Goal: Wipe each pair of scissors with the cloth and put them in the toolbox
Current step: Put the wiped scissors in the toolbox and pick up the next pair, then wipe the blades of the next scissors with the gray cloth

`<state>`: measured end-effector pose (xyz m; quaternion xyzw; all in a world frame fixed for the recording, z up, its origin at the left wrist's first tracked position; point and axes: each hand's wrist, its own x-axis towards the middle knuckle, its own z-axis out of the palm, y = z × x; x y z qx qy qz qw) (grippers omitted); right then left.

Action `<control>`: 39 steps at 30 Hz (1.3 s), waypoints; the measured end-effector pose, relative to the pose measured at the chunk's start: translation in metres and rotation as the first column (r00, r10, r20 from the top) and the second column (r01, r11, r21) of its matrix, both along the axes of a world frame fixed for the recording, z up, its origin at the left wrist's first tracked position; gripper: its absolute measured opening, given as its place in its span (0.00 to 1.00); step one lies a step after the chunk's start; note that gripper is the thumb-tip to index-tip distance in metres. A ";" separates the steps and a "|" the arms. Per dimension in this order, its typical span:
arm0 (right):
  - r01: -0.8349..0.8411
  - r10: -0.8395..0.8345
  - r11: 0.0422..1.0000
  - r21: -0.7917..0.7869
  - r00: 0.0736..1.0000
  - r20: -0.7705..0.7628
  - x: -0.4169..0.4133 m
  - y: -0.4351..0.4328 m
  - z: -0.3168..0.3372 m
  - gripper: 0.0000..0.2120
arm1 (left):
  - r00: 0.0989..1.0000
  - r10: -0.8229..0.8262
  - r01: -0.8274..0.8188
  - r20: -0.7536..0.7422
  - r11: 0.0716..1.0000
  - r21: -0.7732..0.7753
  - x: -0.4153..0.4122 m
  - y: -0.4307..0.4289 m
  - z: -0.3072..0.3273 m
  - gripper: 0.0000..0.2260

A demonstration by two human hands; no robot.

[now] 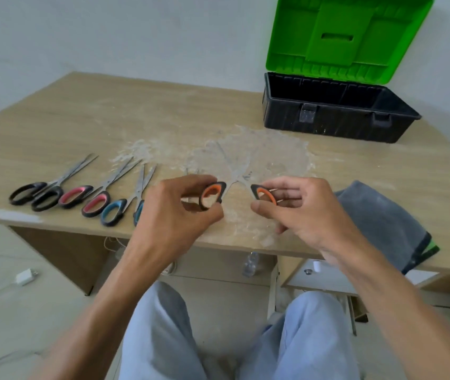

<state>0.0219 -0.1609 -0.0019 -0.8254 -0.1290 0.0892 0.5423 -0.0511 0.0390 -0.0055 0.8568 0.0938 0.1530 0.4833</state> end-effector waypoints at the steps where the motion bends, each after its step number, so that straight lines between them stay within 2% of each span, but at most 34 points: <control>1: 0.014 -0.011 0.996 0.085 0.999 -0.038 -0.002 -0.003 0.002 0.15 | 1.000 -0.006 0.009 0.015 0.985 -0.173 -0.002 -0.003 0.002 0.17; 2: 0.027 -0.018 0.989 0.146 0.998 -0.062 -0.004 -0.006 0.003 0.16 | 1.000 -0.009 0.017 0.024 0.929 -0.369 -0.003 -0.007 0.003 0.16; 3: 0.035 -0.020 0.980 0.197 0.997 -0.077 -0.007 -0.008 0.005 0.17 | 1.000 -0.006 0.018 0.024 0.824 -0.566 -0.005 -0.013 0.004 0.16; 5: 0.048 -0.020 0.956 0.290 0.995 -0.100 -0.014 -0.011 0.007 0.19 | 0.999 0.002 0.027 0.032 0.512 -0.859 -0.006 -0.025 0.005 0.15; 6: 0.057 -0.022 0.944 0.326 0.994 -0.110 -0.018 -0.012 0.008 0.20 | 0.999 0.014 0.034 0.042 0.368 -0.929 -0.006 -0.031 0.005 0.16; 8: 0.074 -0.029 0.925 0.373 0.992 -0.123 -0.023 -0.015 0.008 0.20 | 0.997 0.060 0.033 0.044 0.170 -0.985 -0.006 -0.045 0.004 0.18; 11: 0.088 -0.033 0.915 0.395 0.989 -0.144 -0.033 -0.020 0.005 0.21 | 0.991 0.133 0.008 0.013 0.040 -0.999 -0.003 -0.068 0.001 0.15; 15: 0.136 -0.068 0.912 0.388 0.981 -0.184 -0.046 -0.027 -0.001 0.20 | 0.980 0.184 -0.071 -0.071 -0.005 -0.997 -0.001 -0.088 -0.008 0.09; 20: 0.165 -0.061 0.905 0.392 0.963 -0.263 -0.062 -0.035 -0.017 0.19 | 0.984 0.124 -0.122 -0.130 -0.069 -0.990 -0.008 -0.103 -0.025 0.10; 22: 0.162 -0.057 0.905 0.392 0.962 -0.266 -0.068 -0.037 -0.020 0.19 | 0.980 0.125 -0.156 -0.158 -0.024 -0.987 -0.011 -0.106 -0.030 0.11; 26: 0.130 -0.056 0.933 0.334 0.974 -0.221 -0.069 -0.047 -0.023 0.16 | 0.981 0.113 -0.175 -0.159 0.151 -0.973 -0.015 -0.109 -0.031 0.07; 29: 0.043 -0.002 0.963 0.264 0.988 -0.155 -0.066 -0.055 -0.018 0.12 | 0.978 0.112 -0.194 -0.175 0.203 -0.960 -0.013 -0.108 -0.027 0.05; 30: 0.042 -0.022 0.976 0.214 0.995 -0.095 -0.063 -0.058 -0.015 0.11 | 0.978 0.117 -0.195 -0.174 0.203 -0.960 -0.012 -0.106 -0.026 0.05; 32: 0.158 -0.162 0.987 0.037 0.974 0.156 -0.052 -0.068 -0.016 0.13 | 0.976 0.137 -0.196 -0.171 0.199 -0.960 -0.010 -0.103 -0.023 0.04; 34: 0.362 -0.274 0.926 -0.104 0.836 0.475 -0.036 -0.077 -0.019 0.19 | 0.976 0.141 -0.193 -0.165 0.208 -0.959 -0.008 -0.101 -0.021 0.03; 35: 0.439 -0.274 0.883 -0.167 0.770 0.576 -0.028 -0.080 -0.021 0.24 | 0.977 0.137 -0.190 -0.163 0.216 -0.958 -0.007 -0.100 -0.020 0.02; 36: 0.486 -0.241 0.832 -0.266 0.750 0.615 -0.021 -0.081 -0.022 0.31 | 0.978 0.133 -0.187 -0.160 0.223 -0.957 -0.006 -0.099 -0.019 0.02; 37: 0.506 -0.201 0.761 -0.405 0.779 0.595 -0.015 -0.081 -0.023 0.39 | 0.979 0.129 -0.187 -0.160 0.227 -0.956 -0.004 -0.098 -0.019 0.03; 39: 0.448 -0.157 0.619 -0.645 0.876 0.457 -0.009 -0.079 -0.023 0.52 | 0.979 0.123 -0.191 -0.165 0.236 -0.953 0.000 -0.097 -0.019 0.04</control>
